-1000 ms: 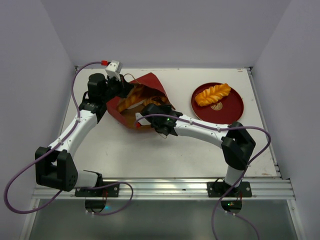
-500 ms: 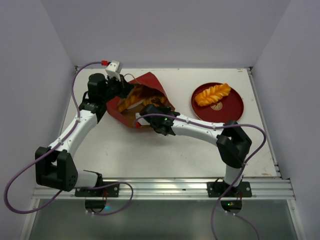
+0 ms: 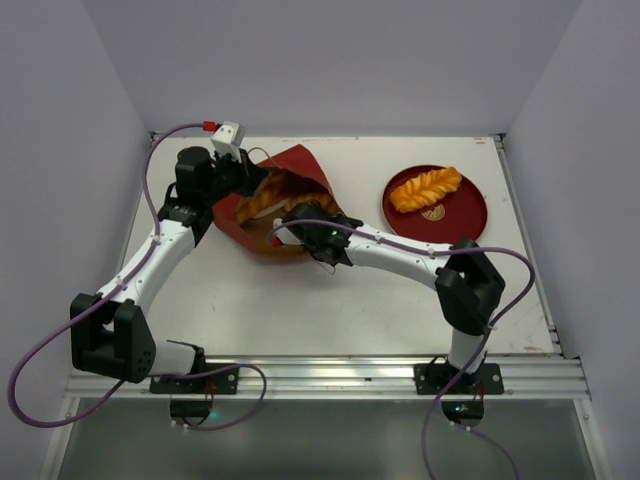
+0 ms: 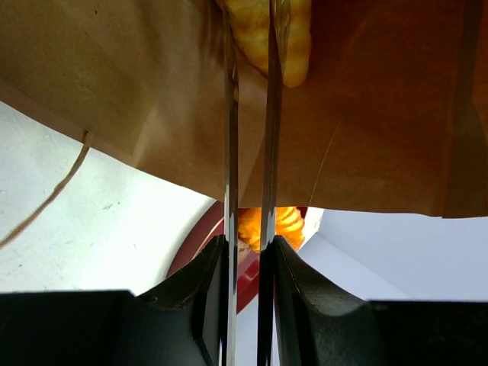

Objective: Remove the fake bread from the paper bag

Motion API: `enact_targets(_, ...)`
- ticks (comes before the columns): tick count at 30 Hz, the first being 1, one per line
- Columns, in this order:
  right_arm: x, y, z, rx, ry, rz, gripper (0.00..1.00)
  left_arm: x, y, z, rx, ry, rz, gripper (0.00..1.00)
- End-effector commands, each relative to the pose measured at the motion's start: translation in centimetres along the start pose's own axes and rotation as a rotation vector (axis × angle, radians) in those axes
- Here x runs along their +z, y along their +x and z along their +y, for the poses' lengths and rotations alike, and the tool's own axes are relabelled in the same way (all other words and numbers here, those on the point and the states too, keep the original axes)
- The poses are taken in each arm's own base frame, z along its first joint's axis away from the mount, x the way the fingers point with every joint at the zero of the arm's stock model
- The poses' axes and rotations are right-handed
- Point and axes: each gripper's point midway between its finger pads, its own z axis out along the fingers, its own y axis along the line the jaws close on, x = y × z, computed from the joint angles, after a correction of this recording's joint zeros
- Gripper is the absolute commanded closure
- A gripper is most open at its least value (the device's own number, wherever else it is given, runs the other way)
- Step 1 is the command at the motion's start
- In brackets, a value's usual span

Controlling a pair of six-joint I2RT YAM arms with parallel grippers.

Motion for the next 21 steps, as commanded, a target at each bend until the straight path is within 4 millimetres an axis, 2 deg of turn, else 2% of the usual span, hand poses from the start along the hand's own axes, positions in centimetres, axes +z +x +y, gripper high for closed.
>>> enact_targets(1,-2.0,-0.4,-1.5,0.093,-0.031,-0.078,1.0,-0.6,-1.3,-1.0,0.026,0.032,-0.046,1.0)
enact_targets(6,-3.1,-0.3,-0.9,0.135,-0.092,-0.125,1.0,-0.5,-1.2,-0.9,0.024,0.03,-0.043,1.0)
enact_targets(21,-7.1,-0.6,-0.9,0.225,-0.174,-0.271,1.0,-0.3,-0.8,-0.7,0.02,0.024,-0.035,1.0)
